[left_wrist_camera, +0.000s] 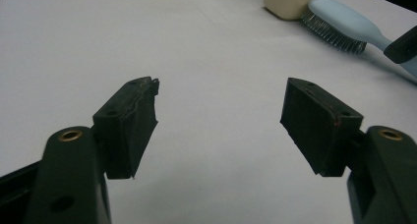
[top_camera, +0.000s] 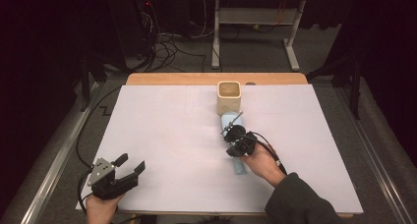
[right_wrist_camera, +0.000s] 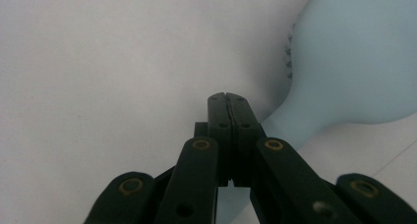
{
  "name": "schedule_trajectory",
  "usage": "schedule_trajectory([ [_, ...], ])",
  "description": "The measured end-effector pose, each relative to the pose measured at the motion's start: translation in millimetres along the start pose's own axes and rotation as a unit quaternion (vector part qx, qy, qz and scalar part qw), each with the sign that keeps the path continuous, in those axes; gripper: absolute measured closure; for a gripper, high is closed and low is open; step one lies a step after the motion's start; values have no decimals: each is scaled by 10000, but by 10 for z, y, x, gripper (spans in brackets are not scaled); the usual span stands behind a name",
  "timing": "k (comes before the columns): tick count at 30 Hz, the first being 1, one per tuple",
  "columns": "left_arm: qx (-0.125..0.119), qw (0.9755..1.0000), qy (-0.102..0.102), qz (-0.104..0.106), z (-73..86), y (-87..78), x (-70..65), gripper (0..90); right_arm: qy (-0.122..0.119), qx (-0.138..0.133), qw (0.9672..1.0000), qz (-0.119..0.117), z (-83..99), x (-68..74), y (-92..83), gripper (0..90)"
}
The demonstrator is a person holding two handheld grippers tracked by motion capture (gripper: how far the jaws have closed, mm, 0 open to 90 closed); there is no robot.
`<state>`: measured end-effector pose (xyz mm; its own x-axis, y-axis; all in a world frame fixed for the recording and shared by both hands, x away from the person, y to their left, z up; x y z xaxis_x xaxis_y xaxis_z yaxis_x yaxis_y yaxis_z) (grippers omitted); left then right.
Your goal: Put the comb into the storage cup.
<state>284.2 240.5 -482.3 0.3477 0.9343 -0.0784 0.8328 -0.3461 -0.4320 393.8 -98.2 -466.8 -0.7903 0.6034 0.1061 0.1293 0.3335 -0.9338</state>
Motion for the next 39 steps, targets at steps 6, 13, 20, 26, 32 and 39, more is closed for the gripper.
schedule_trajectory([
  [6,0,10000,-23,-15,1,1,5,298,35,12,10000,52,43,-34,-26,900],
  [13,8,10000,8,-7,-2,8,3,298,73,-9,9999,117,76,-81,-53,900],
  [20,23,10000,2,18,1,20,-6,299,54,-37,9999,144,82,-101,-50,900],
  [26,-62,9999,-8,91,-17,12,-18,294,-67,40,9996,267,99,-98,-53,900],
  [32,-72,9998,-3,166,-19,10,-37,288,-4,2,9996,269,91,-76,-55,868],
  [39,-84,9999,-15,146,-20,2,-22,288,73,-565,9975,419,71,-97,-191,788],
])
Point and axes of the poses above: each handheld gripper's, and its own axes: y roughly forward along the jaws, z roughly out of its underside, x roughly to its left, the point moved 5 cm from there along y, roughly forward along the jaws, and after that the axes turned 6 degrees about -z, right-handed, at the moved point
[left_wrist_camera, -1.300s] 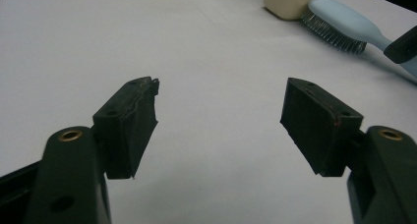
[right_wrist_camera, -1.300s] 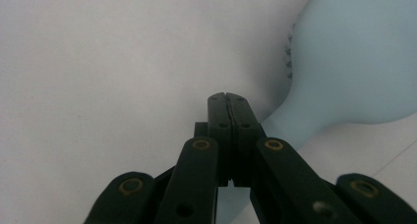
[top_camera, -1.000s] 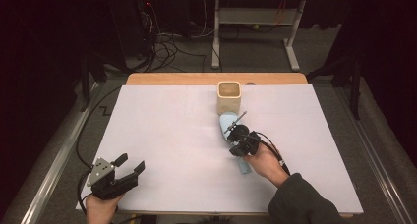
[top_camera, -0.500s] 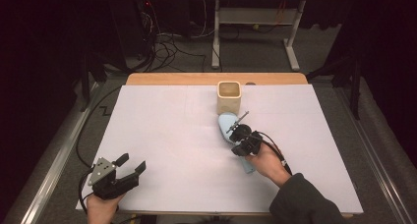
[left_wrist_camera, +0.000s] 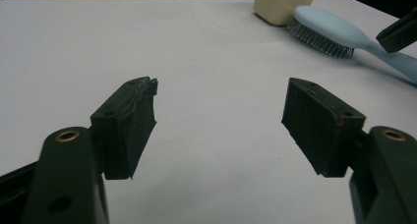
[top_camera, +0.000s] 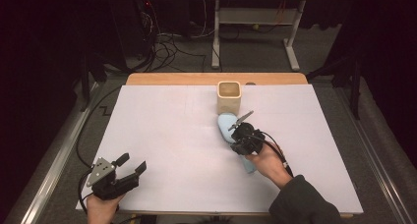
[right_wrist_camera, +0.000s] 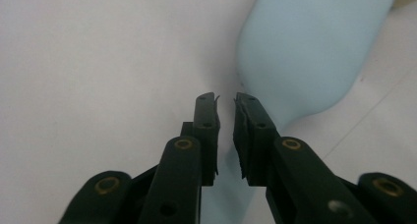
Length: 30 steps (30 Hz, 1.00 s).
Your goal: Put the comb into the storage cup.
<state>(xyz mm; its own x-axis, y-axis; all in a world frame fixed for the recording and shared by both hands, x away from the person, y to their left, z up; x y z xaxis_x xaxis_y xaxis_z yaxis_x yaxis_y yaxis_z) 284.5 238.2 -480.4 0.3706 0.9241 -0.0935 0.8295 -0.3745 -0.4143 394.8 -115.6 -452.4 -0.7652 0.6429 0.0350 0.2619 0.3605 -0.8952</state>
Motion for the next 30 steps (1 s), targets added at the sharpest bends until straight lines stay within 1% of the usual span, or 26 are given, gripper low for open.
schedule_trajectory([
  [1,8,10000,1,1,0,6,-2,288,-19,-37,10000,39,0,-23,-11,769],
  [4,23,10000,47,0,0,10,-10,288,61,-76,9999,104,8,-77,-15,713],
  [6,24,10000,40,-3,0,9,-9,288,203,-97,9997,129,16,-111,-7,675],
  [7,25,10000,31,-6,1,8,-5,288,318,-90,9994,129,20,-120,-2,665],
  [8,15,10000,19,-11,0,4,0,288,314,-96,9994,128,20,-140,7,654],
  [12,1,10000,-7,-18,-2,-9,5,288,522,-31,9986,107,27,-187,46,612],
  [13,-2,10000,7,-14,-4,-13,2,288,588,-8,9982,104,27,-200,56,601],
  [16,-54,9999,156,-1,-10,-44,-24,289,797,-33,9968,26,20,-229,90,582],
  [17,-49,9998,186,0,-9,-52,-33,290,792,-59,9968,31,16,-239,92,581],
  [18,-55,9998,190,3,-9,-53,-37,290,860,-48,9963,30,13,-244,89,578],
  [23,-28,9998,192,-9,-9,-42,-36,290,936,-30,9956,21,14,-272,91,565],
  [24,-35,9998,187,-13,-9,-42,-35,291,1017,-18,9948,35,22,-276,92,558],
  [25,-45,9998,172,-19,-10,-41,-34,290,992,-18,9951,36,27,-287,95,555],
  [27,-41,9999,155,-22,-9,-41,-29,291,1042,-13,9946,10,43,-300,101,544],
  [30,-28,9999,149,-27,-8,-38,-26,291,1051,0,9945,-7,52,-299,107,542],
])
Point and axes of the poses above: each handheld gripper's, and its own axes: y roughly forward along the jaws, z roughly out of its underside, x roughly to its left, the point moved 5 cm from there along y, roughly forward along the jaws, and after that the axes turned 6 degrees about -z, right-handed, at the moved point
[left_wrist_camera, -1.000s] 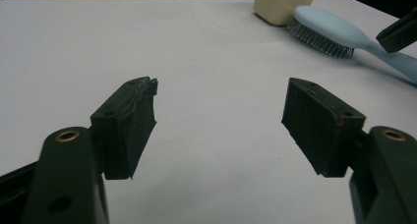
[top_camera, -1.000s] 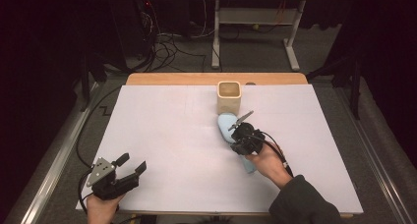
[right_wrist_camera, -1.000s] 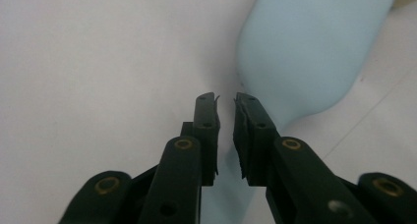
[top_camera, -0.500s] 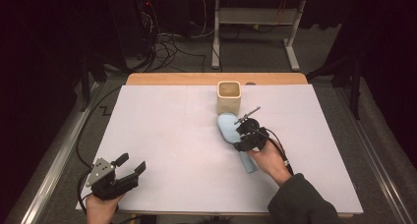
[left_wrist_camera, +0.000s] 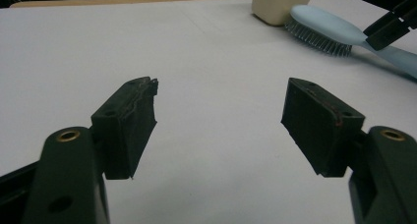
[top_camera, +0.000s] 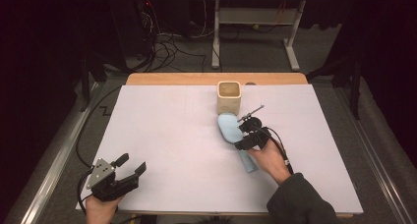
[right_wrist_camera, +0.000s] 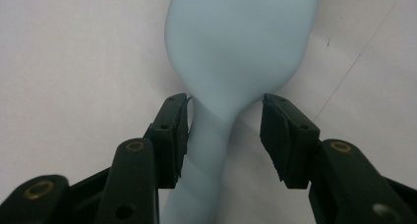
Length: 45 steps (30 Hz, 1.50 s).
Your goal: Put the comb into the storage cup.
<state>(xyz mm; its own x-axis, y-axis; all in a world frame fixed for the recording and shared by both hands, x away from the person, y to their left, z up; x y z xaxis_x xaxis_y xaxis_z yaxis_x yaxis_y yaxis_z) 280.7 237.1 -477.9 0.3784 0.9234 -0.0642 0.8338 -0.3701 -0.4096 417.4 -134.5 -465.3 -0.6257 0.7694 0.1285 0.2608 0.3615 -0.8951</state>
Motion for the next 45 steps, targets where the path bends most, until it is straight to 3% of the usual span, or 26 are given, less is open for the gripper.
schedule_trajectory([
  [3,-8,10000,-1,-2,-1,-2,-3,291,11,11,10000,50,-1,12,5,541],
  [7,-14,10000,4,-10,-2,-3,1,292,97,115,9999,-50,17,2,31,542],
  [15,-12,10000,-6,-8,0,-6,-1,293,119,243,9996,-95,4,26,180,558],
  [22,-27,10000,-37,-22,0,-8,4,292,138,234,9996,-58,-29,15,231,588],
  [28,4,10000,-7,-12,3,-3,-1,293,-133,380,9992,49,-31,19,232,685],
  [33,28,10000,-28,4,-2,2,-4,291,-303,544,9980,141,-49,39,232,702],
  [37,57,10000,-57,-6,-5,8,-1,289,-483,472,9975,197,-42,37,214,706],
  [45,85,10000,-32,11,-41,39,-25,280,-572,155,9982,51,-26,80,74,707],
])
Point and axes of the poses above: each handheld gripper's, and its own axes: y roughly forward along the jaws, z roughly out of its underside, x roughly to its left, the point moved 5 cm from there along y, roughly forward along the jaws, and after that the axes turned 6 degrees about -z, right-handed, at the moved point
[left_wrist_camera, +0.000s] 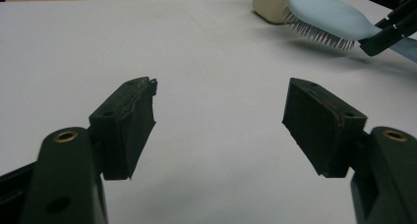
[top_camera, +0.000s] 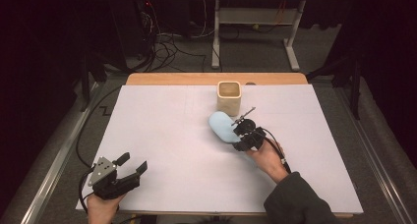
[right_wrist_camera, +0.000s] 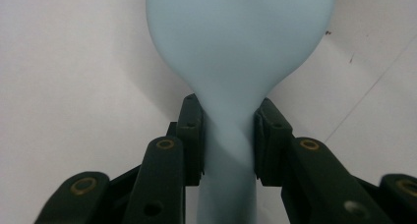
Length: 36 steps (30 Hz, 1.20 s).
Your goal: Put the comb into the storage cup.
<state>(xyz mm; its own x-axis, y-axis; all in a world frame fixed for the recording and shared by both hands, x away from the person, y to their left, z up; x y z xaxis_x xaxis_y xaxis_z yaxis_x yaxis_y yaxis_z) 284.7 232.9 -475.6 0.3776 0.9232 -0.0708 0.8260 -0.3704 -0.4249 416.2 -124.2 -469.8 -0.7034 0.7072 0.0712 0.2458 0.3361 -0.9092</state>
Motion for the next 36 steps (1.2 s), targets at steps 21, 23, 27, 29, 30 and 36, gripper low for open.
schedule_trajectory([
  [21,181,9986,229,442,-337,230,-350,268,-250,-970,9947,-238,395,75,-600,707],
  [23,221,9982,240,496,-358,277,-391,269,-244,-1022,9940,-291,438,64,-626,707],
  [27,321,9970,409,579,-414,389,-518,258,-192,-1138,9927,-352,544,49,-667,706],
  [29,343,9965,443,628,-441,426,-566,254,-192,-1175,9923,-352,586,50,-669,707],
  [30,353,9961,476,651,-466,448,-592,251,-183,-1180,9922,-358,601,53,-668,706],
  [36,361,9947,459,845,-573,534,-671,246,-156,-1303,9905,-404,675,77,-636,706],
])
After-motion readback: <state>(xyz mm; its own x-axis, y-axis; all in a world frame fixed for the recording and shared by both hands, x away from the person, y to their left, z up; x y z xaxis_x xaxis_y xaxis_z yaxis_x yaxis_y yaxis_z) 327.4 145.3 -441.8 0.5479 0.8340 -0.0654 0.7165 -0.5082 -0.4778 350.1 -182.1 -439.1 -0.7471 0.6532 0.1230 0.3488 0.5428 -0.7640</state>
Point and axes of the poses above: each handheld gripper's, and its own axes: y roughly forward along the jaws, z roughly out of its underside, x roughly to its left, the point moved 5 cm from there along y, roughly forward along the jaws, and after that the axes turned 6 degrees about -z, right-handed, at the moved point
